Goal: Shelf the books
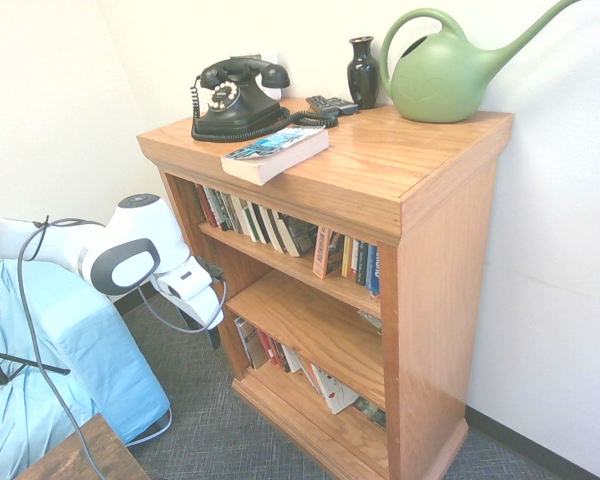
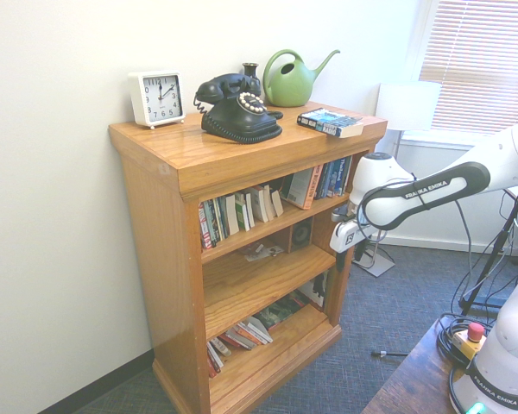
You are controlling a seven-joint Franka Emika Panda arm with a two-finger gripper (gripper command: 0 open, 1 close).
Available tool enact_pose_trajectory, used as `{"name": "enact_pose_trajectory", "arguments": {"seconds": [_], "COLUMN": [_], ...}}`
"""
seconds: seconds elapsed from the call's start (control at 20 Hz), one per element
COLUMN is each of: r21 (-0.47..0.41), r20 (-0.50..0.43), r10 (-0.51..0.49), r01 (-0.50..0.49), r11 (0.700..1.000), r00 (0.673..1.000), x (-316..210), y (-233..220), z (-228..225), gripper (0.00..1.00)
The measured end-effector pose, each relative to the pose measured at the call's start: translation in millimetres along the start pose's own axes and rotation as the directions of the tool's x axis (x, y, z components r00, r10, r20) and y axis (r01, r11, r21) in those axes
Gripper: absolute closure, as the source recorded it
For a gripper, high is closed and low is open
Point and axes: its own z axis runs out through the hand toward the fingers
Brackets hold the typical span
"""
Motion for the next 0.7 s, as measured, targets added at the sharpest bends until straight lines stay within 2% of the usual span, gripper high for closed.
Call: {"name": "enact_pose_trajectory", "arguments": {"seconds": [0.2,0.4,0.55,0.7], "r21": [-0.019,-0.051,-0.080,-0.137], "r20": [-0.018,-0.101,-0.199,-0.347], "r10": [0.004,0.004,0.006,0.001], "r01": [-0.004,-0.009,-0.023,-0.052], "r11": [1.000,0.999,0.996,0.989], "r00": [1.000,0.995,0.980,0.938], "x": [8,27,30,29], "y": [9,30,42,46], "z": [1,-16,-63,-135], "gripper": [0.00,0.00,0.00,0.00]}}
